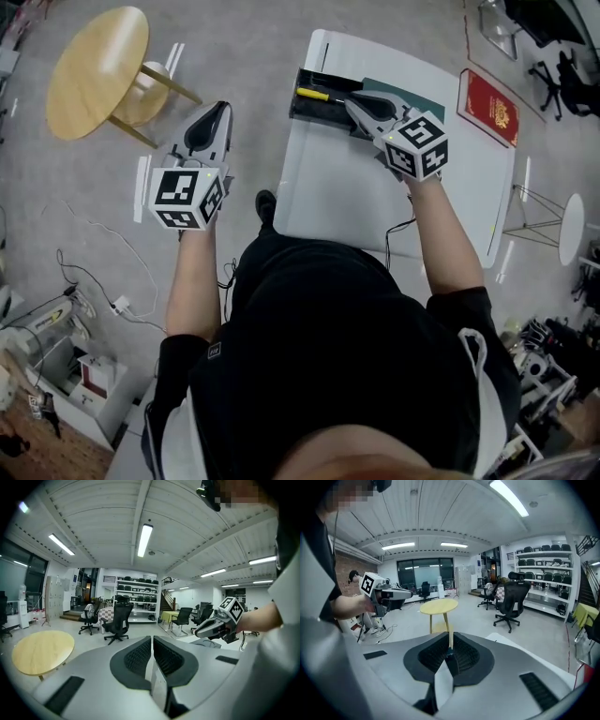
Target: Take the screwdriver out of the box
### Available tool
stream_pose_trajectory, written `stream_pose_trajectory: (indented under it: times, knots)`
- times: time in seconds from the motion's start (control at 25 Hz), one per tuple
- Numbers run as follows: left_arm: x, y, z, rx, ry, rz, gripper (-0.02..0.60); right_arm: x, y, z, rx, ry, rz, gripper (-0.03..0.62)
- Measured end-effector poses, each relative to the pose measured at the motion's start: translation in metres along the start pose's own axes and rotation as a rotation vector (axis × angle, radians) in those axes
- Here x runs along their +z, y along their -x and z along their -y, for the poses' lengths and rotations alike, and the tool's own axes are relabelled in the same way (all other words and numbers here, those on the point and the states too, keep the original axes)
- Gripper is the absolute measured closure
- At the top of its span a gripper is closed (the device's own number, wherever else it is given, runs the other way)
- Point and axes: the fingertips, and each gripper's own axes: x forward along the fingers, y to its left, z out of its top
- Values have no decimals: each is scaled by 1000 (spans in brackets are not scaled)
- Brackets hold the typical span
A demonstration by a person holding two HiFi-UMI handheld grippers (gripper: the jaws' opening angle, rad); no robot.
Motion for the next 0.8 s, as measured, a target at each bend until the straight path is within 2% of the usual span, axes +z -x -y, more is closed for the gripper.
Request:
stream_pose_trajectory:
  times: [0.24,0.4,0.8]
  knots:
    - [-8,-11,-20,-25,14,-13,552,-12,-32,6,-4,52,-118,559]
    - [-17,-15,-32,-37,16,-32,552,-28,-55,9,20,85,-232,482]
    - [-36,-29,-48,-70,32,-70,552,-70,-105,28,62,224,-497,450]
